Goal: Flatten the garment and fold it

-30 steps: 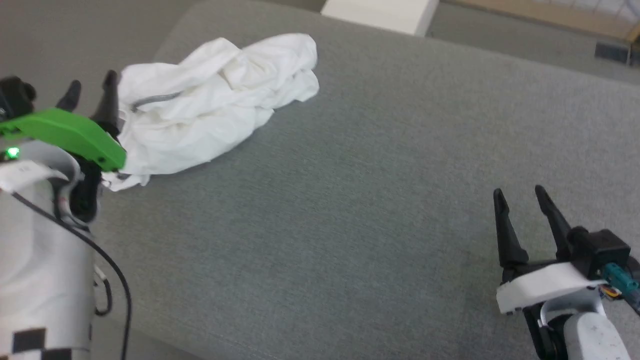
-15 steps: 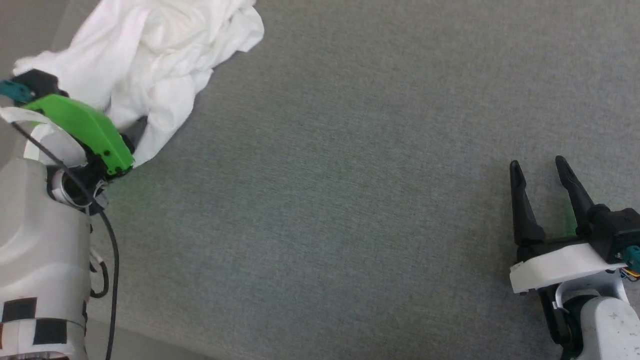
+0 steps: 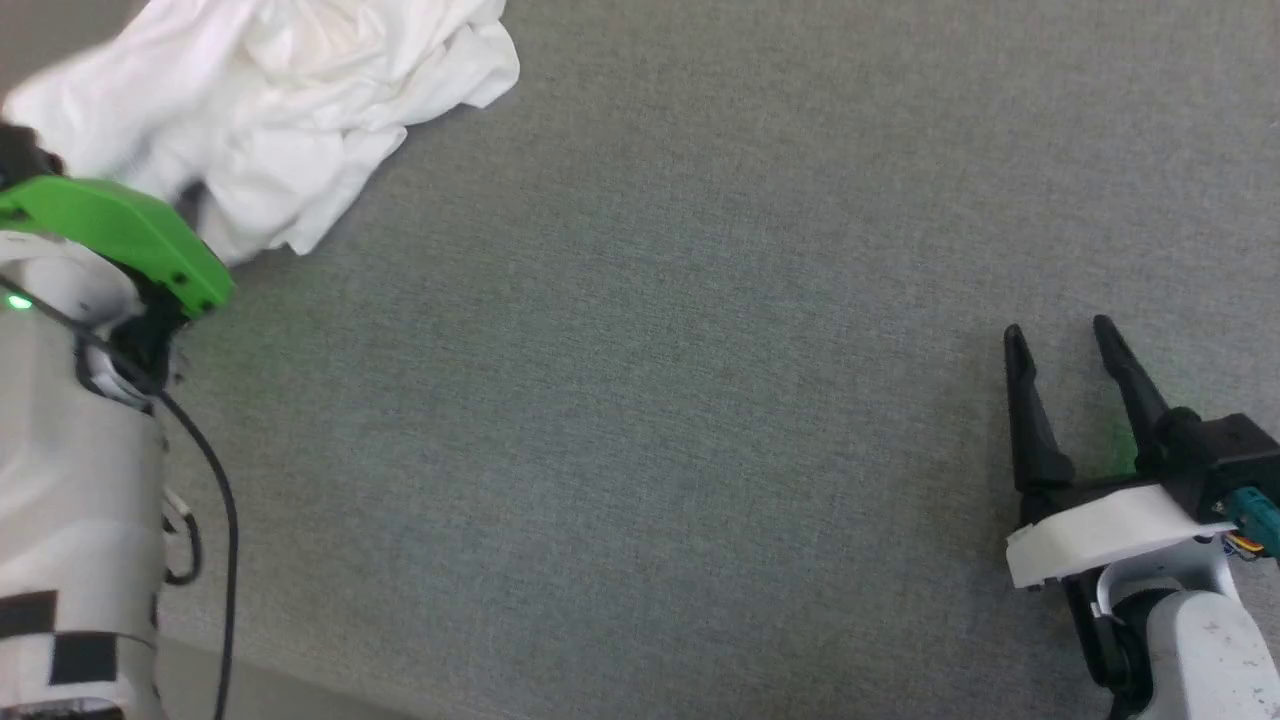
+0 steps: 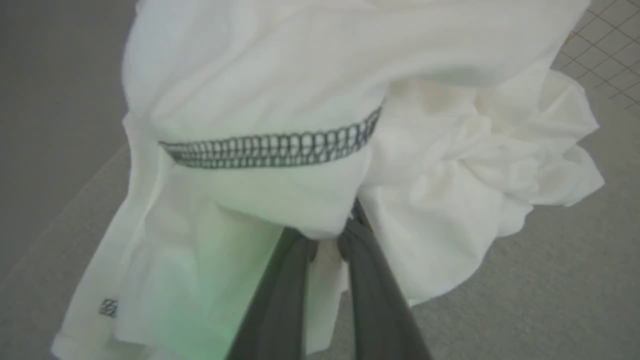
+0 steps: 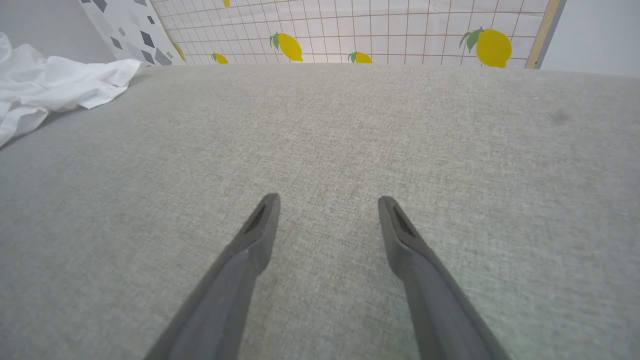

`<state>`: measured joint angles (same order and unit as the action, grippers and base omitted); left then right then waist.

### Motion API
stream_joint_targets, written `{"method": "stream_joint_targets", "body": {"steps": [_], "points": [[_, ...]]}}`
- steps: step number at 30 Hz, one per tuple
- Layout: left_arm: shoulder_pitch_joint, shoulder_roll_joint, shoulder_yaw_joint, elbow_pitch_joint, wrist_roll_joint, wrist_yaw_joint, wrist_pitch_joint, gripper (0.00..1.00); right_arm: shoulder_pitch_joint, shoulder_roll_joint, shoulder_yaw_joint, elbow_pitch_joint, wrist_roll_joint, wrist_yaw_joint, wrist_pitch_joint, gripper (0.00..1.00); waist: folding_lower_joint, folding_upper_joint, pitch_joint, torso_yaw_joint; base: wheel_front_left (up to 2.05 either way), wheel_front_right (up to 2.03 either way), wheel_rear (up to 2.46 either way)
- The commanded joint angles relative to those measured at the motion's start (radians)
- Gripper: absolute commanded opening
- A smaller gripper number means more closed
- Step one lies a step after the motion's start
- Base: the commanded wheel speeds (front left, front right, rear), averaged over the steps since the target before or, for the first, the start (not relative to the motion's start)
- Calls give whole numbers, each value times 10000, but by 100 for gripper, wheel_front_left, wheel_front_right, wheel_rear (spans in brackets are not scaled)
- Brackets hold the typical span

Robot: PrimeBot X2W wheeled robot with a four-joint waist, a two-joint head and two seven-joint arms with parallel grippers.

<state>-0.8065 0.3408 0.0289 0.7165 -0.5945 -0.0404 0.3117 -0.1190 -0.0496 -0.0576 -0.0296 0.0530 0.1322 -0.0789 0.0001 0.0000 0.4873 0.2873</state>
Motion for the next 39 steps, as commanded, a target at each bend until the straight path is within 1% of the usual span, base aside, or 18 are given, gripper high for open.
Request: {"method": "stream_joint_targets", "body": {"steps": [1, 3, 6, 9, 11, 14, 18, 22, 24, 26, 30, 32, 36, 39], "points": [[-291, 205, 73, -240, 200, 94, -487, 0, -24, -6, 61, 122, 98, -15, -99, 100, -1, 0, -508, 71, 0, 0, 0], [-698, 438, 166, -641, 479, 247, -1374, 0, -5, -6, 145, 339, 274, -15, -254, 100, -1, 0, -868, 4, 0, 0, 0], [-1487, 590, 175, -1282, 700, 275, -2152, 0, 53, -6, 239, 772, 646, -15, -562, 100, -1, 0, -1480, -186, 0, 0, 0], [-2359, 798, -115, -1748, 1017, 130, -2323, 0, 121, -6, 417, 1249, 1007, -15, -867, 100, -1, 0, -2067, -533, 0, 0, 0], [-3007, 817, -381, -1974, 1105, -64, -2153, 0, 159, -6, 485, 1549, 1244, -15, -1065, 100, -1, 0, -2396, -803, 0, 0, 0], [-4026, 689, -858, -2217, 1133, -377, -1810, 0, 190, -6, 547, 1973, 1542, -15, -1330, 100, -1, 0, -2836, -1286, 0, 0, 0], [-4981, 304, -1459, -2145, 1011, -631, -1360, 0, 171, -6, 569, 2401, 1820, -15, -1565, 100, -1, 0, -3175, -1942, 0, 0, 0], [-5192, -249, -1812, -1962, 683, -738, -1191, 0, 138, -6, 547, 2729, 2062, -15, -1713, 100, -1, 0, -3366, -2630, 0, 0, 0], [-4961, -527, -2046, -1936, 481, -785, -1016, 0, 180, -6, 475, 2870, 2169, -15, -1758, 100, -1, 0, -3415, -2909, 0, 0, 0], [-4470, -925, -2350, -1958, 271, -816, -858, 0, 271, -6, 371, 2967, 2233, -15, -1788, 100, -1, 0, -3460, -3103, 0, 0, 0], [-3078, -1471, -3192, -2060, 42, -867, -609, 0, 434, -6, 194, 3078, 2273, -15, -1816, 100, -1, 0, -3455, -3427, 0, 0, 0], [-2181, -1700, -3816, -2063, 93, -881, -472, 0, 491, -6, 94, 3112, 2270, -15, -1821, 100, -1, 0, -3449, -3524, 0, 0, 0], [-332, -1992, -4873, -1762, 65, -892, -5, 0, 570, -6, 7, 2991, 2225, -15, -1825, 100, -1, 0, -3416, -3651, 0, 0, 0], [986, -2126, -5564, -1320, 6, -894, 567, 0, 608, -6, 25, 2934, 2206, -15, -1826, 100, -1, 0, -3394, -3723, 0, 0, 0]]}}
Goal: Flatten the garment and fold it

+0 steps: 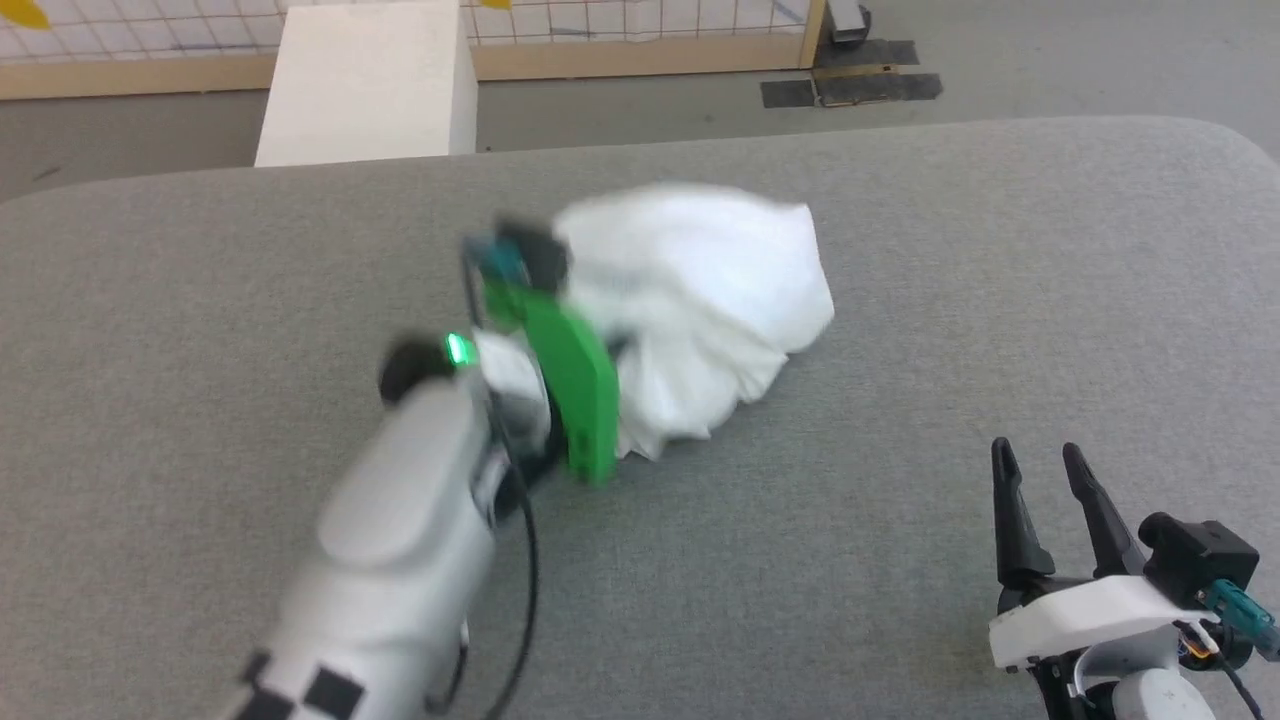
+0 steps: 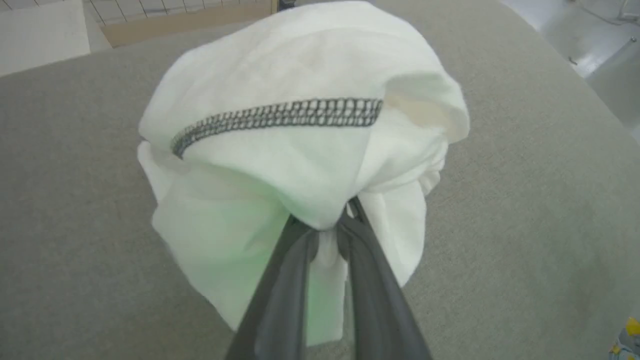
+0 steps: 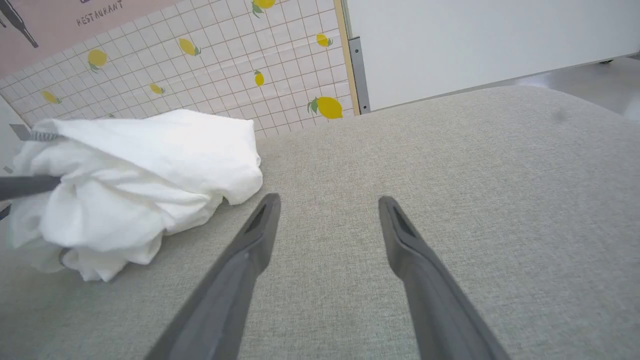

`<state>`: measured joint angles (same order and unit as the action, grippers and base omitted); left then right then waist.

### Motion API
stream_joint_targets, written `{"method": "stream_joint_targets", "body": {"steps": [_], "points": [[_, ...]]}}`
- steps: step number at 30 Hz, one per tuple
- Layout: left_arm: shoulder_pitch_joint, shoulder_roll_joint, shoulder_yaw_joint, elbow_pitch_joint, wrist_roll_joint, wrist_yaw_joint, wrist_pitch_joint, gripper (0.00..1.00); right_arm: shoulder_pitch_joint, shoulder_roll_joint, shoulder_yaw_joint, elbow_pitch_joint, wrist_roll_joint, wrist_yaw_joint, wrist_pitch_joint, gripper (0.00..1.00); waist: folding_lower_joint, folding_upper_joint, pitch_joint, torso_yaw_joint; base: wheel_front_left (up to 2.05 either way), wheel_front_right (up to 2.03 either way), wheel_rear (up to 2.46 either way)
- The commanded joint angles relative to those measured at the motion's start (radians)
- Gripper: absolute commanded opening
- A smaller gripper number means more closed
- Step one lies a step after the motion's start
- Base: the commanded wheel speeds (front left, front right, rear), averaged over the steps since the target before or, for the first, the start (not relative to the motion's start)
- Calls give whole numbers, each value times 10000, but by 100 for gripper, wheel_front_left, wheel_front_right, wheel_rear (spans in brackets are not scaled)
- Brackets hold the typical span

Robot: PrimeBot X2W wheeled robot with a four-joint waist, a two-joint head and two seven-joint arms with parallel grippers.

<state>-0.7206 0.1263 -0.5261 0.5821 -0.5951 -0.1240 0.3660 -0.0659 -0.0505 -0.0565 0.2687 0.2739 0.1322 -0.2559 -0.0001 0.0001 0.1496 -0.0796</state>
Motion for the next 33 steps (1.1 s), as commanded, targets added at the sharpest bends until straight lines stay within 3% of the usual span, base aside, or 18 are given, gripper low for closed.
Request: {"method": "stream_joint_targets", "body": {"steps": [1, 6, 7, 8, 16, 20, 23, 28, 29, 33], "points": [[460, -18, -198, 167, 10, -58, 209, 0, 89, 3, 12, -60, -4, -15, -56, 100, 1, -1, -13, -56, 0, 0, 0], [1866, -322, -680, 645, -569, -60, 1068, 0, 165, 3, 111, -57, 64, -15, -57, 100, 1, -1, -91, 14, 0, 0, 0], [2000, -401, -578, 583, -866, -61, 1100, 38, 179, 3, 120, -59, 73, -15, -57, 100, 1, -1, -119, 50, 0, 0, 0], [2066, -466, -426, 449, -1149, -61, 1035, 100, 204, 3, 116, -62, 83, -15, -57, 100, 1, -1, -158, 114, 0, 0, 0], [1806, -403, 868, -1390, -2237, -14, 38, 100, 483, 3, 17, -28, 46, -15, -58, 100, 1, -1, -629, 804, 0, 0, 0], [1911, -27, 1645, -2413, -2452, 244, -563, 100, 625, 3, -43, 19, 26, -15, -58, 100, 1, -1, -928, 1189, 0, 0, 0], [2183, 312, 2393, -3155, -2381, 400, -1670, 100, 667, 3, -9, 40, 38, -15, -58, 100, 1, -1, -1110, 1399, 0, 0, 0], [3132, 1154, 3413, -3725, -1073, 865, -4494, 100, 593, 3, 114, 44, 80, -15, -58, 100, 1, -1, -1234, 1462, 0, 0, 0], [3432, 1501, 3407, -3696, -392, 1057, -5100, 100, 582, 3, 134, 51, 92, -15, -58, 100, 1, -1, -1262, 1451, 0, 0, 0], [4590, 1770, 3279, -3652, 965, 1635, -6093, 100, 674, 3, 152, 89, 116, -15, -58, 100, 1, -1, -1376, 1459, 0, 0, 0]]}}
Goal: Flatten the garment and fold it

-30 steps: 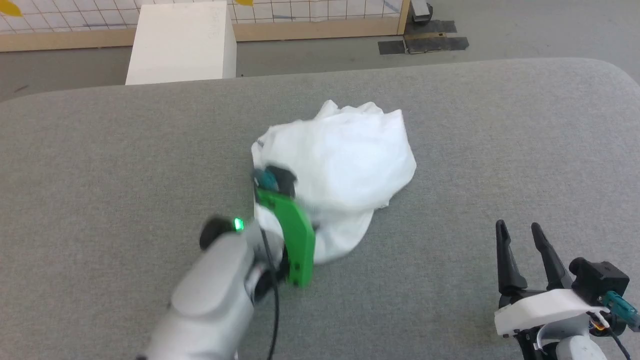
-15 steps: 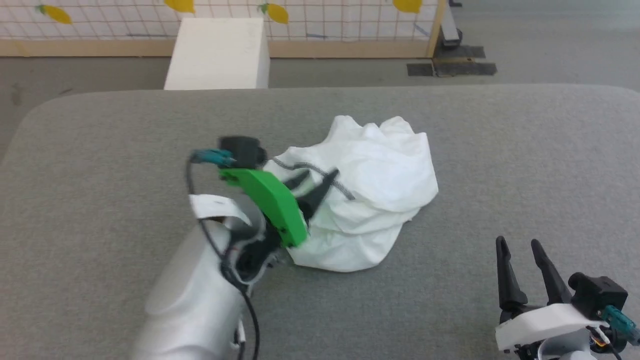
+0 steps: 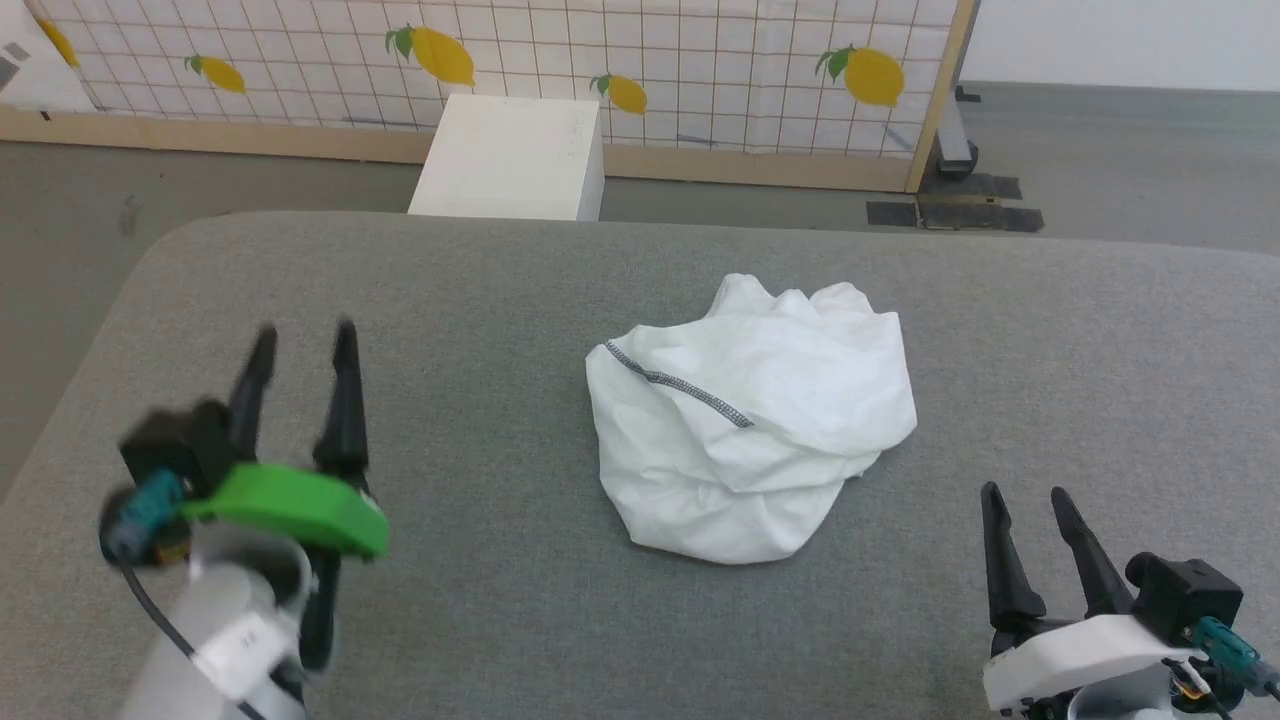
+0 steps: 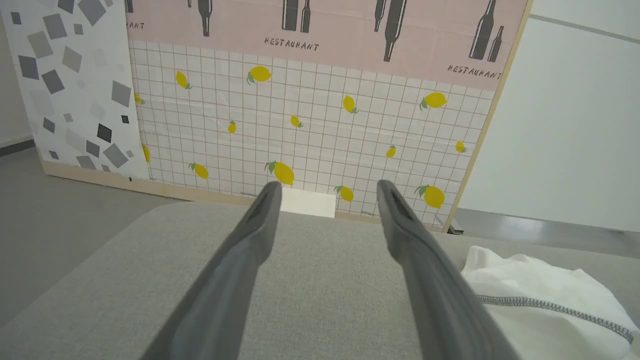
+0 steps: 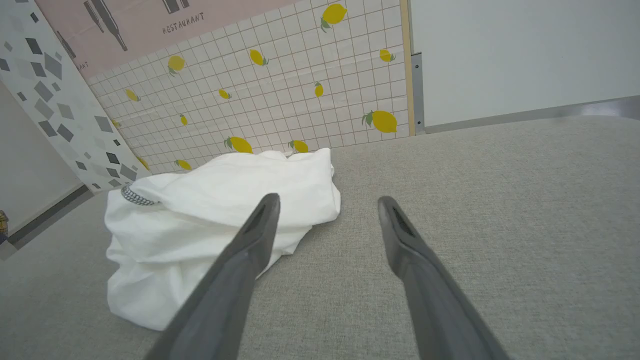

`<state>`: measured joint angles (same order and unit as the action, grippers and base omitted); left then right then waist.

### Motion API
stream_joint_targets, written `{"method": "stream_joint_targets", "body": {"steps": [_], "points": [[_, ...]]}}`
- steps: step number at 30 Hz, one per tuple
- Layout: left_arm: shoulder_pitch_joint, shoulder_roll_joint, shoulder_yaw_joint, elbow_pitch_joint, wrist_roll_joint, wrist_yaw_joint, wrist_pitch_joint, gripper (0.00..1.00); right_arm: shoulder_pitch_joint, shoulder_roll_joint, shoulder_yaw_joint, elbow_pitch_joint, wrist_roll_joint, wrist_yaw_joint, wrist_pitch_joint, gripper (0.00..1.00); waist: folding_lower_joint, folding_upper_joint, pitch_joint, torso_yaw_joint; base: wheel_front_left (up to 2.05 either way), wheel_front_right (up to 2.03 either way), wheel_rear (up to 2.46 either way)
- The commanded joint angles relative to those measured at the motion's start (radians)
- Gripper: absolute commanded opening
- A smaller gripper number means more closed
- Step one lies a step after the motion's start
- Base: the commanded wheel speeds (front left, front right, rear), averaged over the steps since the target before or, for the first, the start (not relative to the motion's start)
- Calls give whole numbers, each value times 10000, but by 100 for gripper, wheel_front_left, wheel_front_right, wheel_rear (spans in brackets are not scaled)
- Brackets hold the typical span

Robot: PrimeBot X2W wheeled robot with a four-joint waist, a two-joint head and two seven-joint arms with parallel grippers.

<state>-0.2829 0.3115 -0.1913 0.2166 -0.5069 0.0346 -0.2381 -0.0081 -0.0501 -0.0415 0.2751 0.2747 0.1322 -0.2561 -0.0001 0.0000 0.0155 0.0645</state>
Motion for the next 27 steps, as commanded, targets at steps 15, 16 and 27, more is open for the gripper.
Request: {"method": "stream_joint_targets", "body": {"steps": [15, 16, 27], "points": [[2199, -1286, 308, -698, 1128, 148, -235, 100, -1021, -1, 558, 99, -460, -15, 2476, 100, 1, 0, 304, 113, 0, 0, 0], [2203, -1320, 265, -704, 1242, 76, -235, 100, -1384, -1, 801, 17, -650, -15, 2951, 100, 1, 0, 344, 138, 0, 0, 0], [1869, -1933, 327, -775, 1586, -394, -236, 100, -4120, -6, 3169, 780, -1694, -15, 7336, 100, 1, 0, 1032, 799, 0, 0, 0]]}}
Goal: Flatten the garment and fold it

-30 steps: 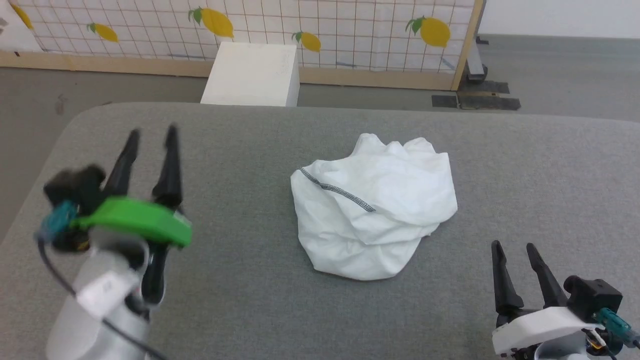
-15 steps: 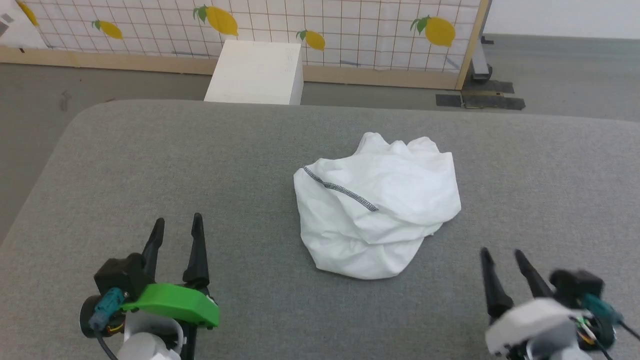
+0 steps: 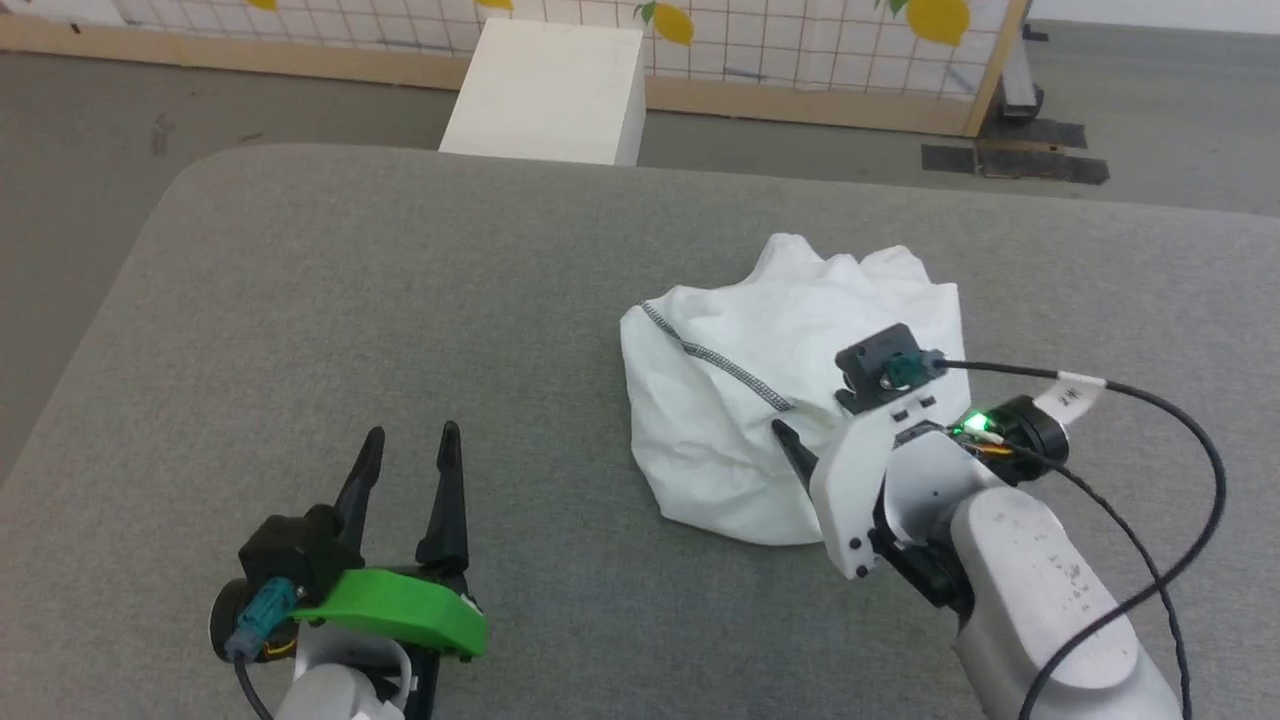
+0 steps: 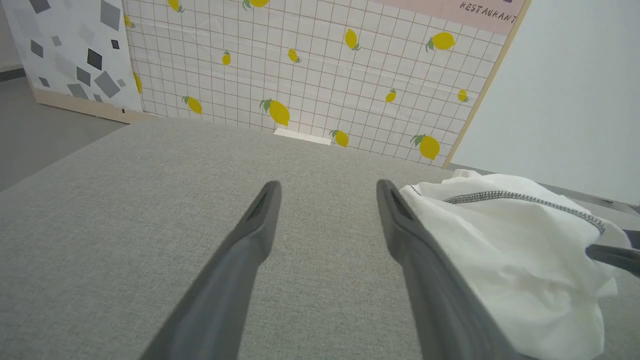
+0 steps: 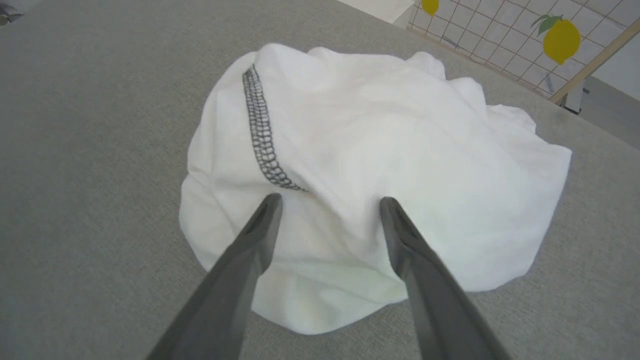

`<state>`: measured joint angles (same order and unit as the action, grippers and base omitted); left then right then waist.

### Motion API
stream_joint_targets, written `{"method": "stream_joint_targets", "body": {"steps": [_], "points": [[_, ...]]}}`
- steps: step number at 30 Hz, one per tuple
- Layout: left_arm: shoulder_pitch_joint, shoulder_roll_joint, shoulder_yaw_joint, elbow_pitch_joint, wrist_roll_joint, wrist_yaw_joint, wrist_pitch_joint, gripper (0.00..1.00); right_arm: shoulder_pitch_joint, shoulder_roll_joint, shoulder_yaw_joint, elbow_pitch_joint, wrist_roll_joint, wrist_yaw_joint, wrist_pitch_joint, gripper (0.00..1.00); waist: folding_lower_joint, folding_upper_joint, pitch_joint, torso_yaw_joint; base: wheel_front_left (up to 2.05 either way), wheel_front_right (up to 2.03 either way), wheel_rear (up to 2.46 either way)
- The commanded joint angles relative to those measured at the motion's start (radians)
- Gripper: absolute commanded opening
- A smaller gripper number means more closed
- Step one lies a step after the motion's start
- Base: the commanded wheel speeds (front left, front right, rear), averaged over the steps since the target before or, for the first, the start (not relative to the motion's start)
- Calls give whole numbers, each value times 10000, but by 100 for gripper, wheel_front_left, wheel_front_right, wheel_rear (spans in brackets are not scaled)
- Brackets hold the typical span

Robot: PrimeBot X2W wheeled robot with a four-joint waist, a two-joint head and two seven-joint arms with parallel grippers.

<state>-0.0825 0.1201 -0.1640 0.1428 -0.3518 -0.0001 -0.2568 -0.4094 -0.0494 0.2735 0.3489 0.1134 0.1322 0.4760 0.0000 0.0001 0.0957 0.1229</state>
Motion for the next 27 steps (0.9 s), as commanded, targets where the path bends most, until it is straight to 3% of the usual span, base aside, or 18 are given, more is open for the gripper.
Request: {"method": "stream_joint_targets", "body": {"steps": [1, 4, 5, 7, 15, 22, 27], "points": [[-152, -56, 115, -36, 37, -75, -48, 100, -247, -21, 89, 163, -232, -15, 92, 100, 0, -1, 301, 273, 0, 0, 0], [-185, -127, 240, -24, 80, -163, -48, 100, -460, -19, 23, 465, -472, -15, 40, 100, 0, -1, 441, 397, 0, 0, 0], [-201, -152, 275, -10, 102, -201, -48, 100, -507, -17, -55, 580, -500, -15, 15, 48, 0, -1, 481, 427, 0, 0, 0], [-225, -194, 341, 9, 141, -259, -48, 100, -582, -15, -63, 685, -451, -15, -129, 0, 0, -1, 532, 448, 0, 0, 0], [-101, -350, 669, 14, 259, -352, -49, 100, -429, -11, -849, -272, 529, -15, -823, 0, 0, -1, 367, -2, 0, 0, 0], [68, -460, 846, 20, 291, -449, -49, 100, 1271, -15, -4292, -2426, 642, -15, -988, 0, 0, -1, 68, -633, 0, 0, 0], [-24, -521, 780, 130, 311, -551, -49, 100, 2798, -12, -6072, -2861, 624, -15, -463, 0, 0, -1, 49, -803, 0, 0, 0]]}}
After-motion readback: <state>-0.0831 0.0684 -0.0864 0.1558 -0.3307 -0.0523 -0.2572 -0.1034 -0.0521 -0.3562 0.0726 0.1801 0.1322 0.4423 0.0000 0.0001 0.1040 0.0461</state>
